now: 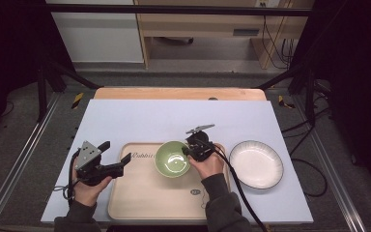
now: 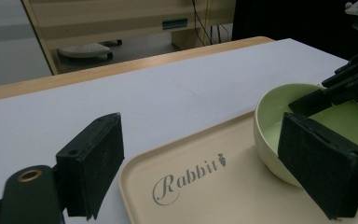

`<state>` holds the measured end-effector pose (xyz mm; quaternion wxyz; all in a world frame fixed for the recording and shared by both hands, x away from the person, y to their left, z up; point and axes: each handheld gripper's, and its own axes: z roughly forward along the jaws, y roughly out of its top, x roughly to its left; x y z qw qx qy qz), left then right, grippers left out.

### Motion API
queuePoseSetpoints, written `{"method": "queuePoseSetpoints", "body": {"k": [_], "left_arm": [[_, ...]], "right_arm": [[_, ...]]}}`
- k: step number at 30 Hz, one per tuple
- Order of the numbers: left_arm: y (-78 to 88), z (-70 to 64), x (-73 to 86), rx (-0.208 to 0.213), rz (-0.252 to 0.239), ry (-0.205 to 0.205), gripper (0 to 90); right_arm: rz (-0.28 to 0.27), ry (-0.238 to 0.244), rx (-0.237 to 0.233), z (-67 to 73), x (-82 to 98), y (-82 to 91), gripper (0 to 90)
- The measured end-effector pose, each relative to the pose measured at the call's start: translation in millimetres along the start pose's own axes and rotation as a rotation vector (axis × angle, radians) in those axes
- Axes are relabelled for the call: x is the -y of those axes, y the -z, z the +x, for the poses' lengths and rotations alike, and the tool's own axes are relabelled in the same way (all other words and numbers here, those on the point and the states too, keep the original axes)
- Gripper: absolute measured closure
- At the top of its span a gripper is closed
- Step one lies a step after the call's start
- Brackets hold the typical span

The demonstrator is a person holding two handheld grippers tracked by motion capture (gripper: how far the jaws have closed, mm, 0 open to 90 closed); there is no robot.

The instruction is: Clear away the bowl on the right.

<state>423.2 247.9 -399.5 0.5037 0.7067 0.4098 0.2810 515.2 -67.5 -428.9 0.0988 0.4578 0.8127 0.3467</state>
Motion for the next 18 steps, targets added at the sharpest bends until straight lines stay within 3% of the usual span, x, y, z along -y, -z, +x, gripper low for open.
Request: {"method": "queuePoseSetpoints", "body": {"k": [18], "left_arm": [[-0.2,0.1,0.2,0.001,0.002,0.001,13.9]], "right_arm": [[0.019,-0.015,-0.017,-2.4,0.7,-5.1,82.7]]}}
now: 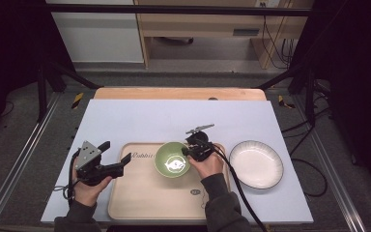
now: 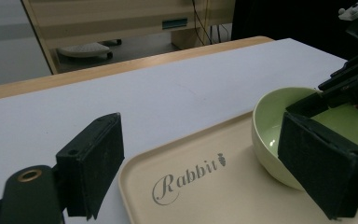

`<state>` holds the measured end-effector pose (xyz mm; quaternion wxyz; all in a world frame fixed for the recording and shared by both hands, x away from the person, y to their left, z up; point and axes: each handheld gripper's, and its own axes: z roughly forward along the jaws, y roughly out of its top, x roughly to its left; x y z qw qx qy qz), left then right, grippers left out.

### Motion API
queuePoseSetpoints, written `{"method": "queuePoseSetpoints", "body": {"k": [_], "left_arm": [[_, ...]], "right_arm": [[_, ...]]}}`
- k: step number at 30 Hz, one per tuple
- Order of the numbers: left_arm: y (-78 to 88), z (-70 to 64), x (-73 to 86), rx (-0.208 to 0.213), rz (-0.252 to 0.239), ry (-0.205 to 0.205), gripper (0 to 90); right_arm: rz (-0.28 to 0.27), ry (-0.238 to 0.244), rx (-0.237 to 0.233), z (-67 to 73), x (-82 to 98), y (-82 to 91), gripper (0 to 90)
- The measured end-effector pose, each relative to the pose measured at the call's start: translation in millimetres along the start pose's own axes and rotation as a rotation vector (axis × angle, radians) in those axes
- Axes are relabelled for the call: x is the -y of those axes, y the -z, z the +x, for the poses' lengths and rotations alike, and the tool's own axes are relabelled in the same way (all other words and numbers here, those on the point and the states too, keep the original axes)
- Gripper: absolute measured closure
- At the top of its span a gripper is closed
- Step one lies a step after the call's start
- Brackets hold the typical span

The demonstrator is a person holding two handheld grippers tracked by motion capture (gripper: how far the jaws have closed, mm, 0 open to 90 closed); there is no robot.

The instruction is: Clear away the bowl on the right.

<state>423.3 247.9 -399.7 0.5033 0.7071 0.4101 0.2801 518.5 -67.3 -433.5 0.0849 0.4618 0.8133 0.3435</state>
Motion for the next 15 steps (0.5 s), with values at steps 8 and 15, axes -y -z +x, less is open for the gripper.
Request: {"method": "queuePoseSetpoints", "body": {"k": [8,15], "left_arm": [[0.0,0.0,0.0,0.001,0.002,-0.002,13.9],[-0.4,-0.2,0.3,0.001,0.003,-0.003,13.9]], "right_arm": [[0.003,0.000,0.002,-1.8,0.0,-1.9,82.9],[0.014,0.006,0.015,-2.9,0.6,-3.4,83.3]]}}
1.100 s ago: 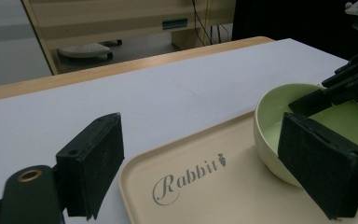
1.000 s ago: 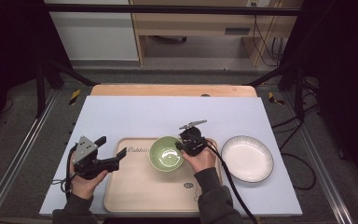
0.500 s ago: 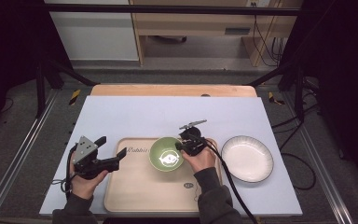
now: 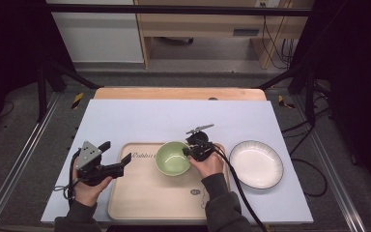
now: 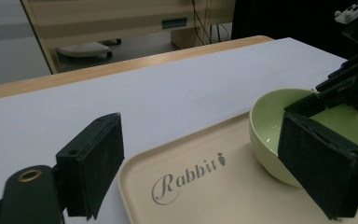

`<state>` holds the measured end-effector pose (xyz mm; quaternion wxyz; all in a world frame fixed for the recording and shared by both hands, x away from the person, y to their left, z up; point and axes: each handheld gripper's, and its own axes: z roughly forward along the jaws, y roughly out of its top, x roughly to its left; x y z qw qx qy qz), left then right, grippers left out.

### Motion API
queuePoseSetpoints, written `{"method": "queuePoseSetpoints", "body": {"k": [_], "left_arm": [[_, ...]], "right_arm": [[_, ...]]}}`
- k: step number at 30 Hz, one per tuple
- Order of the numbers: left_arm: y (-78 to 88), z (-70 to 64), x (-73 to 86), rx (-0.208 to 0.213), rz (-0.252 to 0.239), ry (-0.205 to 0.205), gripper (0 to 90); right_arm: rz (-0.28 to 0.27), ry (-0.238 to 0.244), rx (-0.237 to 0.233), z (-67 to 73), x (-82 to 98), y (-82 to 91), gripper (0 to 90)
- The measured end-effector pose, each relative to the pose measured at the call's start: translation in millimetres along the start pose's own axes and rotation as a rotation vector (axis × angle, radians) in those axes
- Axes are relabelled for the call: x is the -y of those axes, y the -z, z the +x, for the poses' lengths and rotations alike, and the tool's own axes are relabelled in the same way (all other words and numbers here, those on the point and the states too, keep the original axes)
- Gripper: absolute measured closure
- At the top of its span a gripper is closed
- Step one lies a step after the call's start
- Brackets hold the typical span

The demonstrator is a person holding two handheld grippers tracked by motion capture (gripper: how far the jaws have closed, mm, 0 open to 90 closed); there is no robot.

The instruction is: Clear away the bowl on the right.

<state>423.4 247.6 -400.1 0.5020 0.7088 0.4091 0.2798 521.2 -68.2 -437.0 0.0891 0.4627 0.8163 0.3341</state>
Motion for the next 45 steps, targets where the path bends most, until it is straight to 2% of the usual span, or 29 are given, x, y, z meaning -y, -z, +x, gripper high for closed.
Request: {"method": "queuePoseSetpoints", "body": {"k": [13,18,19,22,23,26,27,29,34,36,45], "left_arm": [[-0.6,-0.5,0.2,0.001,0.001,0.002,14.0],[0.2,0.1,0.0,0.000,0.000,0.001,14.0],[0.3,0.4,0.0,-0.001,-0.001,0.003,14.0],[0.8,0.2,-0.3,-0.001,-0.007,0.006,14.0],[0.9,0.1,-0.5,0.000,-0.007,0.006,14.0],[0.5,-0.5,-0.4,0.000,-0.005,0.004,14.0],[0.5,-0.3,-0.4,0.001,-0.002,0.001,14.0],[0.5,-0.2,-0.3,0.000,-0.001,0.001,14.0],[0.7,0.3,-0.3,-0.001,-0.005,0.006,13.9],[0.7,0.2,-0.3,-0.001,-0.005,0.006,13.8],[0.0,1.5,0.7,-0.004,0.001,0.009,13.5]], "right_arm": [[0.009,-0.015,0.008,-4.1,1.2,3.8,83.4],[-0.024,0.008,0.005,-5.1,2.2,6.8,80.6],[-0.030,0.001,-0.004,-4.6,2.0,8.9,78.6],[-0.073,0.027,0.003,-2.8,2.0,19.7,67.7],[-0.073,0.027,0.003,-2.8,2.0,19.7,67.7],[-0.118,0.069,0.009,-1.5,3.4,28.4,56.0],[-0.118,0.069,0.009,-1.5,3.4,28.4,56.0],[-0.142,0.089,0.018,0.1,4.5,32.1,49.2],[-0.198,0.100,0.022,2.4,8.5,42.6,34.6],[-0.224,0.106,0.028,2.0,12.4,48.2,25.4],[-0.313,0.122,0.013,-4.6,28.9,66.5,15.3]]}}
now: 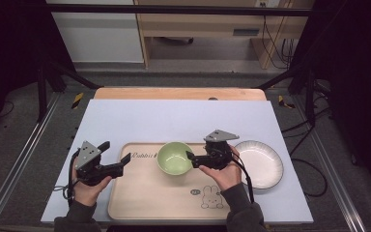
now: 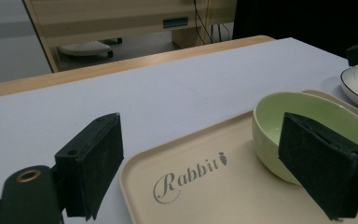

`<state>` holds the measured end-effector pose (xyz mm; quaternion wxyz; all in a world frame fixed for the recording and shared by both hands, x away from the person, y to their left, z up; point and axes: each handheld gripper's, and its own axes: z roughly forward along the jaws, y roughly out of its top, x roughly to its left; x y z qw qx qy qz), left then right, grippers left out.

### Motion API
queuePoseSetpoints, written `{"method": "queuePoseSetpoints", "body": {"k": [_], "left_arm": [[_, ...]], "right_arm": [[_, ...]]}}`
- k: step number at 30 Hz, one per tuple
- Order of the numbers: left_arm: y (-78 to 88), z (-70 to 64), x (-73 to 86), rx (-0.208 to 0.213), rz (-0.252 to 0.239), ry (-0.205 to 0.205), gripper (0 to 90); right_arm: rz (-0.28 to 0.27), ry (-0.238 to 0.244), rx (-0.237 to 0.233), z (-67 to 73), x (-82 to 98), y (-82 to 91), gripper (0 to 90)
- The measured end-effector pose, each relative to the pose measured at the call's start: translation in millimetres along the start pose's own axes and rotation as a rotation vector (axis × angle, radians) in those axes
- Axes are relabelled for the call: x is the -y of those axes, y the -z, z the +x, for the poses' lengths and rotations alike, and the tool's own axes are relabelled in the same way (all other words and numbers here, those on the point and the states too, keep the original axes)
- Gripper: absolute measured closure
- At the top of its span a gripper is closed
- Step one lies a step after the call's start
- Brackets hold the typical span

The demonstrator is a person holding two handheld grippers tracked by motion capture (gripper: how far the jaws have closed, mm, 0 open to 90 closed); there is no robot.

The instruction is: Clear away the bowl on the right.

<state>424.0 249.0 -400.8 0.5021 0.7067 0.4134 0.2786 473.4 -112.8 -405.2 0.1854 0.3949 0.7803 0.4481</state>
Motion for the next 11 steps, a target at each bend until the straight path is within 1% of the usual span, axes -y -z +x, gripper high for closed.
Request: {"method": "queuePoseSetpoints", "body": {"k": [3,6,7,8,11], "left_arm": [[-0.5,0.0,0.4,0.000,0.002,0.000,13.5],[-0.8,0.5,0.9,-0.001,0.004,-0.002,13.4],[-0.9,0.8,1.1,-0.001,0.007,-0.003,13.4],[-1.2,0.9,1.4,-0.002,0.006,-0.001,13.4],[-1.3,1.1,1.7,-0.002,0.010,-0.006,13.4]], "right_arm": [[-0.045,0.009,0.004,-2.1,4.2,9.0,13.9],[-0.092,0.016,0.022,-3.4,9.1,18.5,13.6],[-0.121,0.018,0.028,-4.5,12.5,24.1,14.2],[-0.130,0.021,0.031,-5.6,14.0,26.3,14.2],[-0.133,0.016,0.032,-6.8,16.1,30.2,14.1]]}}
